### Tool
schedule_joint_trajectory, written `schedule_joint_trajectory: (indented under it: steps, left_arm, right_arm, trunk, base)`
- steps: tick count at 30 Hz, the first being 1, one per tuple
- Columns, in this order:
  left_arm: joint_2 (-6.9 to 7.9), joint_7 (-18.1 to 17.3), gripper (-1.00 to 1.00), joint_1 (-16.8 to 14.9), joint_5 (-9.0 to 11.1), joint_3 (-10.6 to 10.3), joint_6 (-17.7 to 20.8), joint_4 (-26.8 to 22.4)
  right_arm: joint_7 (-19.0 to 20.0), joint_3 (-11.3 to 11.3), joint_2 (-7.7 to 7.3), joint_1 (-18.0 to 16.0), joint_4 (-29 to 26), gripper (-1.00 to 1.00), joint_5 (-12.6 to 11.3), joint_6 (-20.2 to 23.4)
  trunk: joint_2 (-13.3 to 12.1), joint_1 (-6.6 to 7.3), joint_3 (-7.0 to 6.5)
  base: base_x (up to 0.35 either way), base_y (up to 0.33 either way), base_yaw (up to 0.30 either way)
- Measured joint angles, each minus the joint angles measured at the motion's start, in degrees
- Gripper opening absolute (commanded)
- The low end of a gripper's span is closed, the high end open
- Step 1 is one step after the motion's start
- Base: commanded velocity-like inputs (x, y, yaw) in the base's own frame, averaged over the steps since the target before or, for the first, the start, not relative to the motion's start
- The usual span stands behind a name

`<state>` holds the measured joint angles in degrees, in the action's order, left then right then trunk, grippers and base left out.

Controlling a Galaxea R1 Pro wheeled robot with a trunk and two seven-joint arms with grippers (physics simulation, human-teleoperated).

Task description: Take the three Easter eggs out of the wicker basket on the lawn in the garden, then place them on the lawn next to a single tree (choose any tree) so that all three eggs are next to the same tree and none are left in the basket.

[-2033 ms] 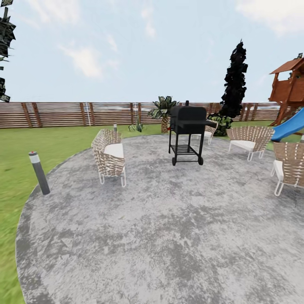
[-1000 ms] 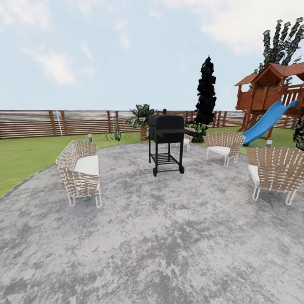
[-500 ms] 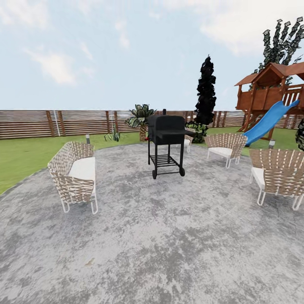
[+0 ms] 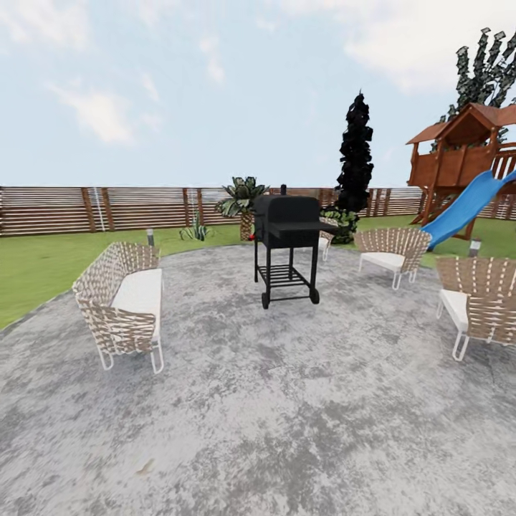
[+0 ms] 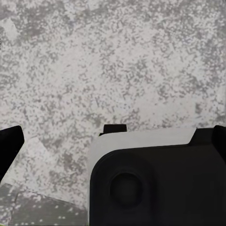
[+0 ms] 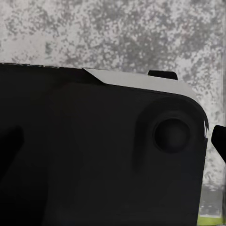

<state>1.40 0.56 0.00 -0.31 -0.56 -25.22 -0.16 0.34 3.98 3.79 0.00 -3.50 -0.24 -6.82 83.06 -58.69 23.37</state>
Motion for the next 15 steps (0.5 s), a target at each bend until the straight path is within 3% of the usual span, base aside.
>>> schedule_joint_trajectory:
  steps: [15]
  left_arm:
    - [0.0,0.0,1.0,0.0,0.0,0.01,0.0,0.02]
  right_arm:
    - [-0.01,-0.01,0.0,0.0,0.01,1.0,-0.01,-0.01]
  trunk:
    - [0.0,0.0,0.05]
  base:
    - [0.316,-0.102,0.013]
